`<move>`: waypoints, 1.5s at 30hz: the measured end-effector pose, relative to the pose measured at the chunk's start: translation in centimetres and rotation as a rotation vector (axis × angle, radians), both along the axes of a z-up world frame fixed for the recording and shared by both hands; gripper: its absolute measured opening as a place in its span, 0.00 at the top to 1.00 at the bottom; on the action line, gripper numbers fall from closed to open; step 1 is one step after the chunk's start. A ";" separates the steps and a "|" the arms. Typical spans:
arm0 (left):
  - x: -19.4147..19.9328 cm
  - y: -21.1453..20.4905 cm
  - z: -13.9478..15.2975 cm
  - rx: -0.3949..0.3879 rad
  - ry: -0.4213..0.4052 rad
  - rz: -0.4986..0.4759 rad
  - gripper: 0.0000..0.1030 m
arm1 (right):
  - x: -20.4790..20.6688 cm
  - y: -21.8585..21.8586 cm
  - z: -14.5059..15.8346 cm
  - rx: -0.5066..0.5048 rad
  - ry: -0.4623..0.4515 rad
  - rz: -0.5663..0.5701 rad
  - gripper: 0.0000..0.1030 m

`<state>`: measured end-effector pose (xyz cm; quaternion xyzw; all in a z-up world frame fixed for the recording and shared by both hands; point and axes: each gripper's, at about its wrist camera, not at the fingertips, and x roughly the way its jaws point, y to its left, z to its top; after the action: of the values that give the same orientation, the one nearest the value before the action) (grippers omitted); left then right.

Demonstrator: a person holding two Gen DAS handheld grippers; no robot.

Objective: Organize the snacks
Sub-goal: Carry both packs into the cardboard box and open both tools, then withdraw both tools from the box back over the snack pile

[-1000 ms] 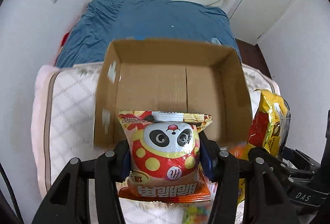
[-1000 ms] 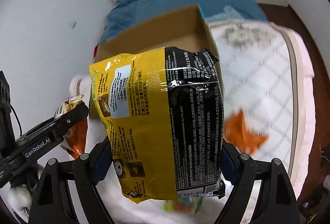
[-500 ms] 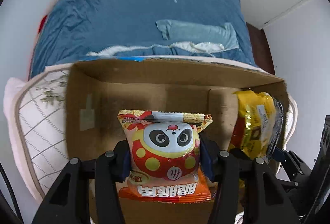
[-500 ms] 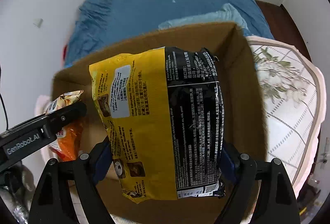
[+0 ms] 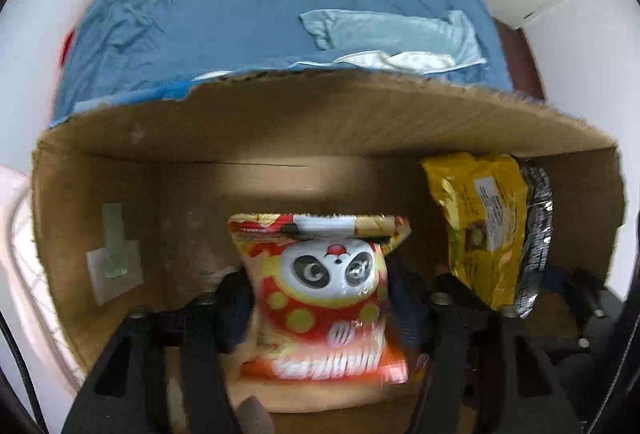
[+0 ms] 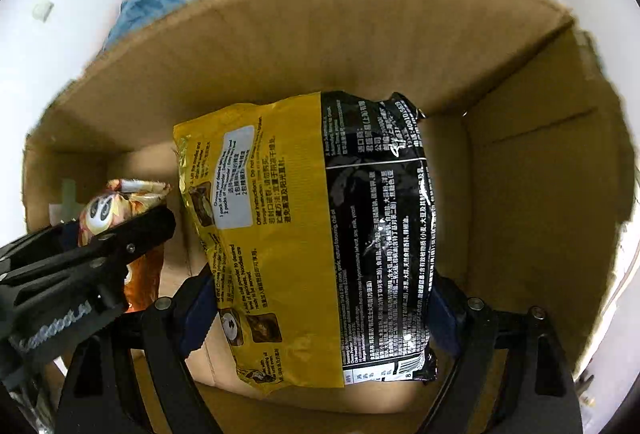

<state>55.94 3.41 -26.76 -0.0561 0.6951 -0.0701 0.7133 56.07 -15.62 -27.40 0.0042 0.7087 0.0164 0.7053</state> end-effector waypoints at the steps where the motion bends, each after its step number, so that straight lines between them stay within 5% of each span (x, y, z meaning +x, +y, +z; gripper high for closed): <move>1: 0.0 0.0 0.0 0.009 -0.004 -0.006 0.21 | 0.2 0.5 -0.1 -0.005 0.000 0.008 0.11; 8: -0.7 1.3 1.7 0.014 -0.065 0.035 0.09 | 0.2 1.9 1.0 -0.007 -0.039 0.034 0.05; 19: -5.1 3.1 7.5 -0.004 -0.248 0.094 0.09 | -4.3 1.6 7.6 0.015 -0.195 0.016 0.04; 28: -14.4 3.5 13.1 0.050 -0.418 0.119 0.08 | -14.0 0.0 15.1 -0.015 -0.411 0.025 0.04; 45: -31.5 2.3 21.4 0.110 -0.608 0.092 0.08 | -32.0 -1.9 25.3 0.021 -0.618 0.046 0.04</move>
<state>24.41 5.70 -5.35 -0.0254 0.4495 -0.0137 0.8928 24.04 -17.48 -2.05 -0.0096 0.4602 0.0402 0.8869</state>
